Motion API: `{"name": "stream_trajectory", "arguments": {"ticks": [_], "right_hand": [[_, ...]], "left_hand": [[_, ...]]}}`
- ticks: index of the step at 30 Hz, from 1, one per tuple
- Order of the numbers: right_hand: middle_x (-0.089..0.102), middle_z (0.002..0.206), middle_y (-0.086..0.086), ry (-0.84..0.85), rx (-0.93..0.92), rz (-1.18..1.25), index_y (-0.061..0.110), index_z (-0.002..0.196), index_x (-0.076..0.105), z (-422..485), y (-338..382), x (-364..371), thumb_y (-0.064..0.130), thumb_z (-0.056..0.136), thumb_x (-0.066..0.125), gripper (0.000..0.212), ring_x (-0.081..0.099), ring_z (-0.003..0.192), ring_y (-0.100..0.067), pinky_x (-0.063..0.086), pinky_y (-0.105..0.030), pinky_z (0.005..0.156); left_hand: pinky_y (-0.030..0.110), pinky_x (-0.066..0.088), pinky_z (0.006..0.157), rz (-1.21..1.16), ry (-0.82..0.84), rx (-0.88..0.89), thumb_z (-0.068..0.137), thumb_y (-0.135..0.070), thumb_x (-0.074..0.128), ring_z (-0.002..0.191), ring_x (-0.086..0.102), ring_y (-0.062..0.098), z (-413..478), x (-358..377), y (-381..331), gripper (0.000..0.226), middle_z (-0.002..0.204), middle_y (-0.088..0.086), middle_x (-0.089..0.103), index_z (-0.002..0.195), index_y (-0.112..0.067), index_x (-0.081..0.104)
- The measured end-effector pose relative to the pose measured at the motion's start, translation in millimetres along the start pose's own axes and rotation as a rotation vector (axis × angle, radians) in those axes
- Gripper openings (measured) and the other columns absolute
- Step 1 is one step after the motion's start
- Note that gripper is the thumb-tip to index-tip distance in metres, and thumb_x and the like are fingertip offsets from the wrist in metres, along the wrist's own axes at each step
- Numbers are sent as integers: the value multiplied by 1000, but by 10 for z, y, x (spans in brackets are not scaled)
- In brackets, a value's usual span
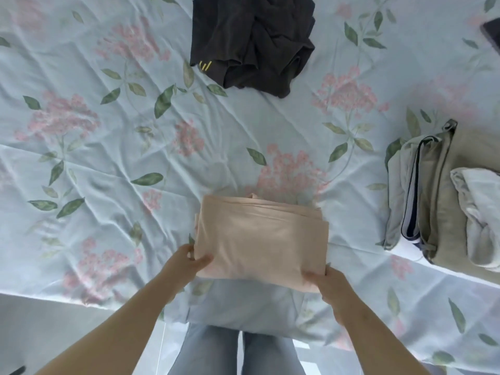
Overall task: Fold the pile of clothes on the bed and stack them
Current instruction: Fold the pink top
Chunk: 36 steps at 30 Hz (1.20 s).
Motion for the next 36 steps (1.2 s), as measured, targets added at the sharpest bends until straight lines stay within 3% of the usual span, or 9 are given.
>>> {"name": "stream_trajectory", "arguments": {"ticks": [4, 8, 11, 14, 18, 21, 24, 34, 36], "right_hand": [[57, 92, 7, -105, -33, 120, 18, 103, 52, 125, 38, 30, 21, 85, 65, 23, 52, 80, -7, 38, -25, 61], [57, 82, 0, -240, -134, 122, 8, 93, 57, 283, 268, -46, 18, 86, 58, 12, 52, 76, -21, 42, -30, 67], [54, 82, -2, -338, -123, 115, 11, 86, 51, 373, 236, -28, 17, 86, 54, 7, 49, 74, -23, 39, -30, 62], [49, 104, -4, -343, 13, 189, 12, 107, 46, 419, 98, 117, 27, 83, 59, 31, 51, 90, -26, 41, -32, 71], [56, 101, -7, -257, 30, 251, 9, 113, 50, 400, 116, 187, 33, 84, 63, 39, 56, 93, -29, 47, -37, 80], [61, 84, -2, -219, -89, 324, 12, 89, 58, 196, 272, 93, 28, 88, 61, 17, 58, 75, -21, 50, -33, 69], [66, 92, -2, -216, -178, 411, 22, 87, 60, -153, 424, -65, 28, 89, 61, 7, 62, 83, -21, 54, -35, 71], [69, 101, -6, -365, -329, 636, 13, 108, 64, -1441, 708, -928, 30, 87, 65, 27, 65, 94, -27, 54, -44, 87], [71, 93, -1, -402, -369, 657, 16, 105, 66, -1594, 656, -1171, 29, 87, 65, 22, 66, 88, -22, 55, -38, 80]], "left_hand": [[35, 45, 79, -47, -151, 132, 85, -45, 64, 96, 58, 25, 130, 26, -158, 54, 110, 0, 58, 127, -20, 42], [34, 40, 61, -8, -335, 198, 94, -38, 47, 76, 53, 26, 223, -11, -384, 27, 75, -2, 53, 79, -15, 45], [41, 47, 76, 7, -458, 142, 91, -37, 49, 88, 52, 30, 290, -38, -385, 27, 94, 6, 52, 88, -11, 50], [43, 45, 86, -282, -343, 2, 82, -52, 62, 102, 48, 26, 344, 96, -311, 59, 113, 0, 44, 123, -16, 40], [26, 44, 52, -367, -154, -3, 81, -61, 59, 74, 56, 17, 358, 194, -390, 47, 85, -4, 58, 105, -21, 51], [31, 47, 65, -356, -142, 62, 82, -62, 56, 77, 58, 18, 289, 34, -537, 43, 85, -4, 60, 104, -24, 52], [34, 50, 70, -377, -110, 157, 83, -61, 55, 85, 61, 21, 33, -159, -792, 43, 91, -2, 63, 104, -23, 53], [40, 50, 74, -241, 17, 480, 89, -56, 50, 87, 60, 27, -1211, -180, -2088, 40, 96, 1, 63, 111, -22, 53], [37, 50, 70, -225, 52, 527, 90, -54, 50, 86, 60, 25, -1381, 2, -2263, 40, 97, 1, 63, 112, -21, 54]]}}
Point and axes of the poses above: each hand's wrist, its own z-axis towards the middle knuckle, its own x-axis out of the palm, y = z × x, the point moved 6 cm from there along z, towards the middle knuckle
